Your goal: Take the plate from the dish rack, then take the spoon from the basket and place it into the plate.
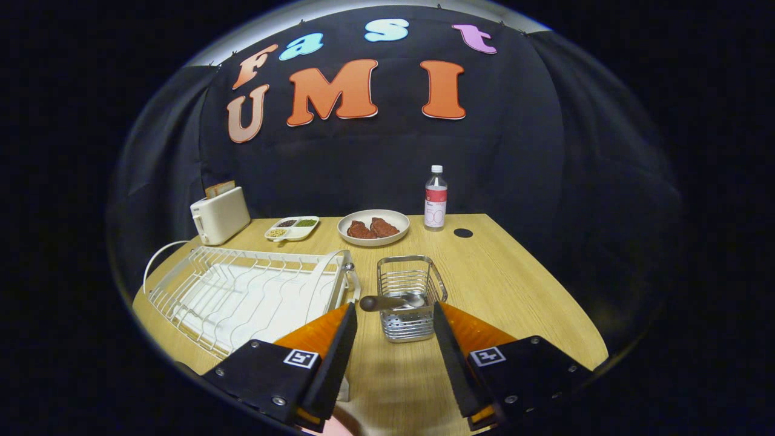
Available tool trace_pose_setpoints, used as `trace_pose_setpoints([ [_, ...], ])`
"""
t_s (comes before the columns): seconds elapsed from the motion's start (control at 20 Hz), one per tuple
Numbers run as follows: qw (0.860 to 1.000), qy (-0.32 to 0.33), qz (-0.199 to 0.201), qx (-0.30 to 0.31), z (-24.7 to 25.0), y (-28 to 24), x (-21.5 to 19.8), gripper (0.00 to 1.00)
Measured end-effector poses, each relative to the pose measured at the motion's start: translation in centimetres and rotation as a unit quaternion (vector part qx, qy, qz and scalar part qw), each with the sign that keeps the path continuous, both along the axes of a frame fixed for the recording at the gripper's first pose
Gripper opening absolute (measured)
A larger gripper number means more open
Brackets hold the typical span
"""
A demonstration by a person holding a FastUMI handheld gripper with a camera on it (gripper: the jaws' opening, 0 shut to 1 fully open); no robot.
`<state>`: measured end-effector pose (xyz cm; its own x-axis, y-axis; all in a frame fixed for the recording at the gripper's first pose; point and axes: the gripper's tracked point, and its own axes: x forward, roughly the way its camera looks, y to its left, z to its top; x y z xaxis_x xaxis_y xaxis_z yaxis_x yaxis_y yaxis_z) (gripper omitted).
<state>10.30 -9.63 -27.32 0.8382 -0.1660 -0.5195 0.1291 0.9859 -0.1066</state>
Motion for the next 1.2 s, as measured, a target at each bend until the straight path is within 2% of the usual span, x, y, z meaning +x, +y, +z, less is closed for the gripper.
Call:
trace_pose_setpoints([
  [0.15, 1.0, -0.008, 0.006, -0.008, -0.1, 0.3, 1.0, 0.49],
  [0.3, 0.999, -0.032, 0.011, -0.015, 0.7, 0.6, 1.9, 0.35],
  [0.45, 0.998, -0.041, 0.006, -0.056, 1.1, -0.3, 2.7, 0.16],
  [0.6, 0.997, -0.038, 0.013, -0.067, 1.8, -0.1, 3.3, 0.11],
  [0.75, 0.999, -0.031, 0.02, -0.027, 2.8, 0.8, 4.0, 0.06],
  [0.9, 0.999, -0.05, 0.017, -0.009, 5.5, 0.9, 4.6, 0.05],
  [1.2, 0.995, -0.089, 0.04, -0.013, 11.2, 2.7, 3.5, 0.05],
])
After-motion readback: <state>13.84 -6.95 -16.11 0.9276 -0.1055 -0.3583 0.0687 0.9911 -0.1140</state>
